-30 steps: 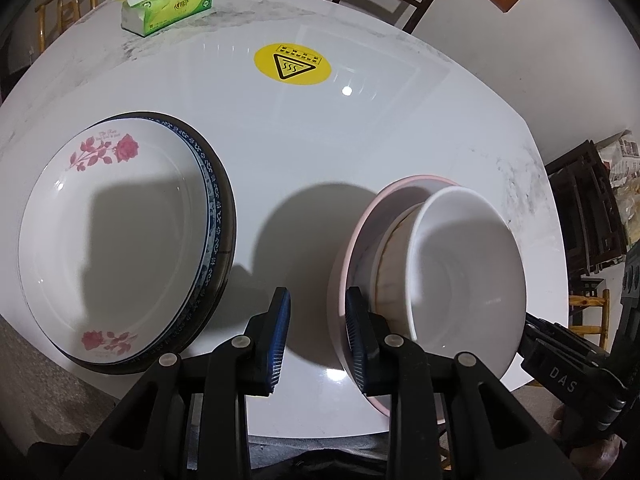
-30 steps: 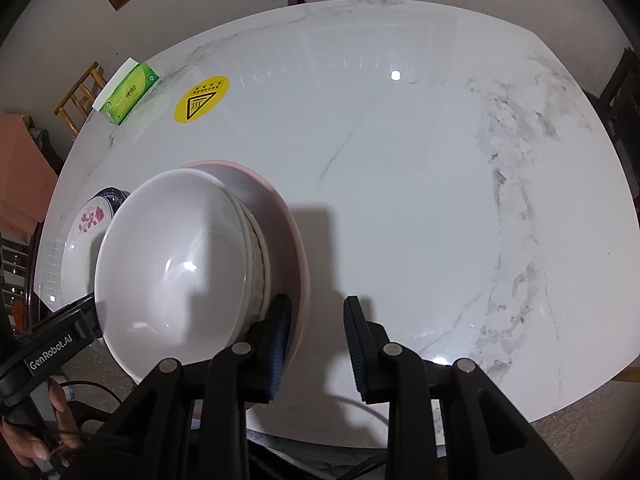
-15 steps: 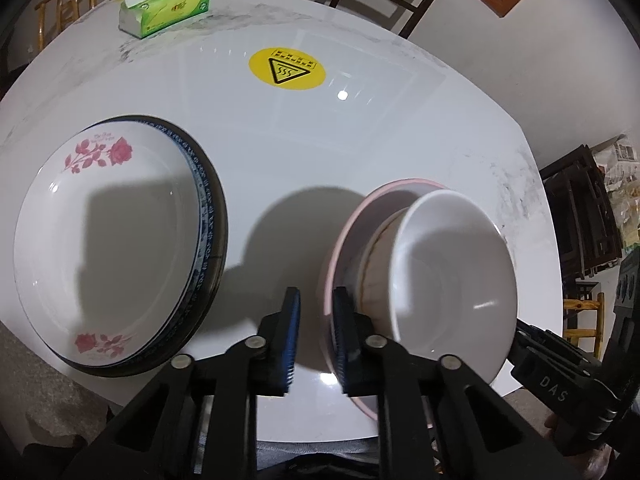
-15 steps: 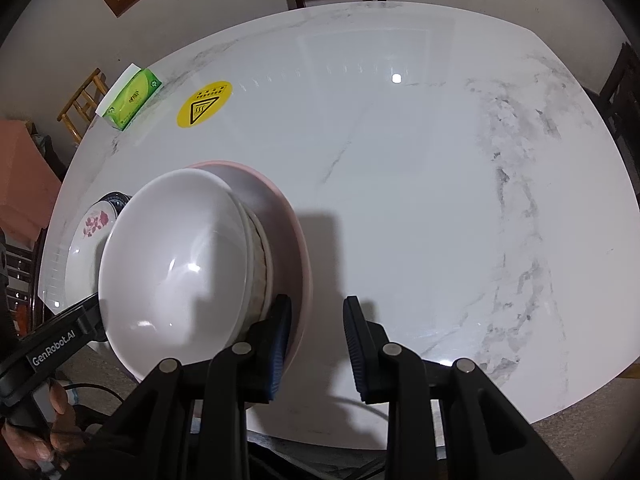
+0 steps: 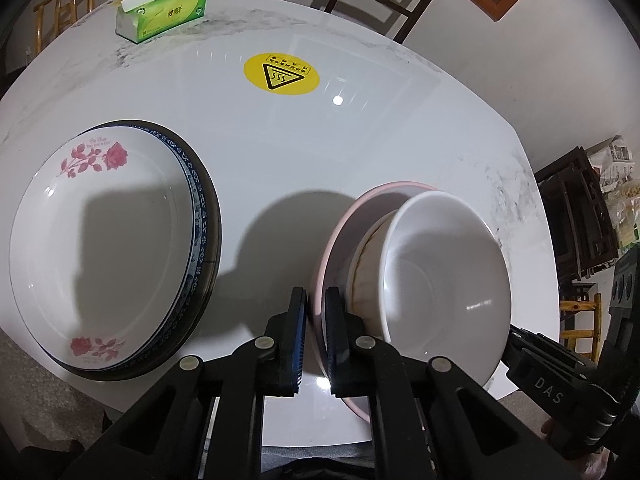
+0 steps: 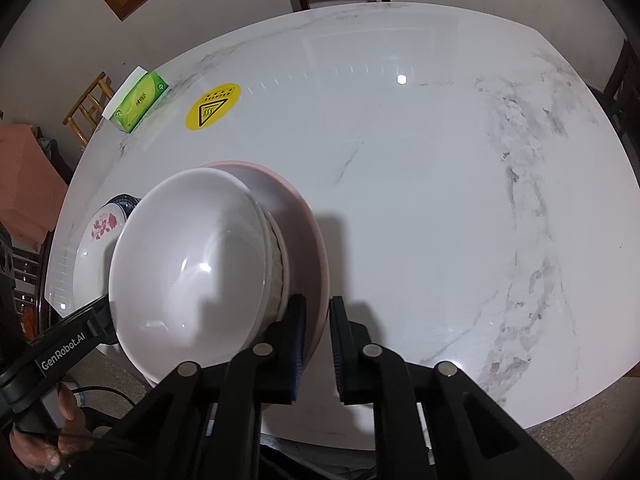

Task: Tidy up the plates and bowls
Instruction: 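Lift and carry the nested bowl stack over the plate stack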

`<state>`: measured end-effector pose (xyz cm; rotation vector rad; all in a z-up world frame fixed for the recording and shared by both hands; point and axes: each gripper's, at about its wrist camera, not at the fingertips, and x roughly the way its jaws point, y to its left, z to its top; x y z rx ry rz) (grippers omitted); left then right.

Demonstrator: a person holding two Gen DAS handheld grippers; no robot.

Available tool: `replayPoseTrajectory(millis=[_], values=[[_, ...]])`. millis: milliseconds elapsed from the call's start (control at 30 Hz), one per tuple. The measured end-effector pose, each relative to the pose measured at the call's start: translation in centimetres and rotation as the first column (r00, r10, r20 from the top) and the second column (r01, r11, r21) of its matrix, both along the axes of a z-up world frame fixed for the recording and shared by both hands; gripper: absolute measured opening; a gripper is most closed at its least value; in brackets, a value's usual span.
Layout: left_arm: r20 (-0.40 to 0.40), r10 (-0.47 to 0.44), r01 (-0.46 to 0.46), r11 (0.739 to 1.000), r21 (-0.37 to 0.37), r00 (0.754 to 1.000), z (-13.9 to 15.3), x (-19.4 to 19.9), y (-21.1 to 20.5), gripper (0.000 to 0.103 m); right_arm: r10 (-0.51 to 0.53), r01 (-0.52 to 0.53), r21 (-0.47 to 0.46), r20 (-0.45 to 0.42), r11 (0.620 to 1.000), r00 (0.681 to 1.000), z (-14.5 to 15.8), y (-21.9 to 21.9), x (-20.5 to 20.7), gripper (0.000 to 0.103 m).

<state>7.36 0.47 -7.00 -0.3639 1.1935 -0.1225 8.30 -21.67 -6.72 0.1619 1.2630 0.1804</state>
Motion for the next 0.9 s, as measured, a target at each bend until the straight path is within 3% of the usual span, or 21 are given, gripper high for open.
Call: replayPoseTrajectory(millis=[900], values=[[0.015, -0.012, 0.012, 1.0, 0.021, 1.0, 0.26, 0.55, -0.05, 0.005, -0.025, 0.025, 0.015, -0.001, 1.0, 1.0, -0.08, -0.18, 0.25, 0.012]])
